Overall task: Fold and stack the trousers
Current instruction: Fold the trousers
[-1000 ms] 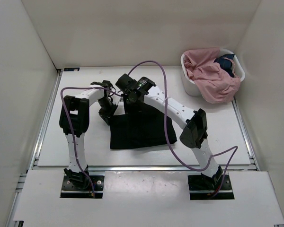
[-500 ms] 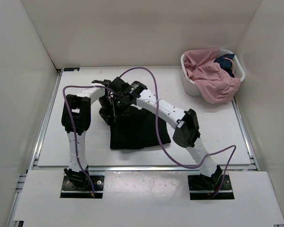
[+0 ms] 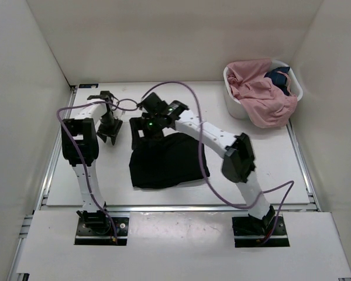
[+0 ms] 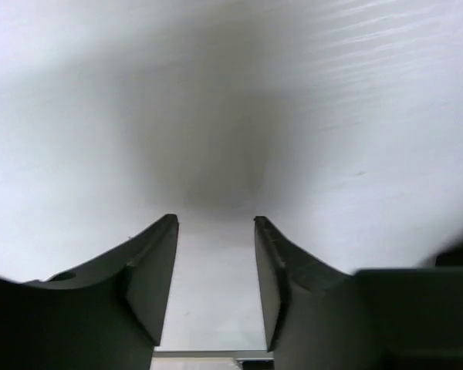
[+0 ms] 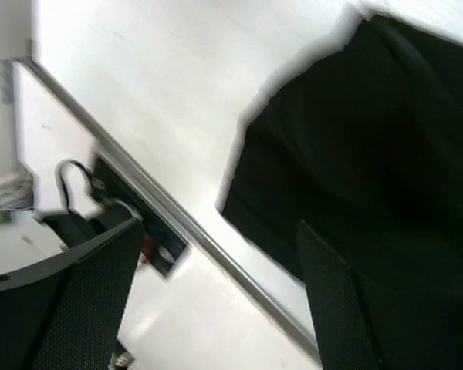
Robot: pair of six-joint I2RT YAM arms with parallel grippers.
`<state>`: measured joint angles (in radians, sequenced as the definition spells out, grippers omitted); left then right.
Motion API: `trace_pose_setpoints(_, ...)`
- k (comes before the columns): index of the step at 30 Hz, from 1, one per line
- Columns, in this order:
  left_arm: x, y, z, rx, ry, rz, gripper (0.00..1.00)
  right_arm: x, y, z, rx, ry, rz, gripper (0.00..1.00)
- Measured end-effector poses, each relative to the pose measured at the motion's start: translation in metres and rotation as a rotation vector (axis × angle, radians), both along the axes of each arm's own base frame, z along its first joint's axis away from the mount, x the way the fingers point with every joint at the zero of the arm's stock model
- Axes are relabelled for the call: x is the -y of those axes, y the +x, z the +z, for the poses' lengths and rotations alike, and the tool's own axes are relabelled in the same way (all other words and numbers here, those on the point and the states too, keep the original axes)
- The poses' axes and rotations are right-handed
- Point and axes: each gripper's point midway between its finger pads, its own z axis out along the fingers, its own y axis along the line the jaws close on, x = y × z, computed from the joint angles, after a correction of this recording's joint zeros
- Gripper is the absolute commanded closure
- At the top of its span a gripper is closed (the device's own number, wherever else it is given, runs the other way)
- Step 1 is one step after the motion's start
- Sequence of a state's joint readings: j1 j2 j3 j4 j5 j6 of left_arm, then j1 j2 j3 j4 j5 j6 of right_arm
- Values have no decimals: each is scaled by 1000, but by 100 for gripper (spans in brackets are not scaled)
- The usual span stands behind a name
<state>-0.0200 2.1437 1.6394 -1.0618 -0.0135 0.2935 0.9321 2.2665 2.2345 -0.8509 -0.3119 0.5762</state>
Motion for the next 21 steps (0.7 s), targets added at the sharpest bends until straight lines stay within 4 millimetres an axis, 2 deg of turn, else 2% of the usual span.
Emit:
trace_pose_setpoints(2,-14,8,14,58,42,-8,33,27,-3,13,53,-29,-30,9)
trace_pose_setpoints(4,-6,17,40,142,55,-78,25,73,-8,26,97,-54,-95,4)
trace_pose_setpoints(5,7,21,58,198,49,-132,17,100,-10,34,114,-57,-139,2)
trace_pose_setpoints(7,50,26,97,321,-6,-270,14,150,-6,46,150,-43,-248,1)
trace_pose_setpoints(9,98,23,130,424,-90,-402,12,203,1,46,171,-54,-384,1)
trace_pose_setpoints(10,129,16,144,463,-150,-486,7,226,5,40,182,-62,-444,1)
trace_pose_setpoints(11,150,9,149,478,-192,-548,5,242,5,29,179,-80,-484,1)
trace_pose_setpoints(12,166,3,150,479,-225,-596,4,253,2,15,161,-103,-505,1)
trace_pose_setpoints(14,183,-7,139,445,-265,-653,4,266,-7,-23,101,-162,-510,1)
trace_pose_setpoints(15,188,-12,128,415,-275,-670,6,271,-12,-43,65,-195,-506,1)
trace_pose_setpoints(18,187,-20,90,309,-271,-682,41,283,-31,-90,-41,-260,-485,2)
trace_pose_setpoints(19,184,-22,76,273,-256,-683,51,285,-37,-101,-67,-264,-477,5)
trace_pose_setpoints(20,181,-23,67,248,-244,-671,67,286,-40,-106,-78,-264,-473,7)
trace_pose_setpoints(21,178,-24,58,224,-235,-661,75,286,-44,-112,-91,-257,-468,10)
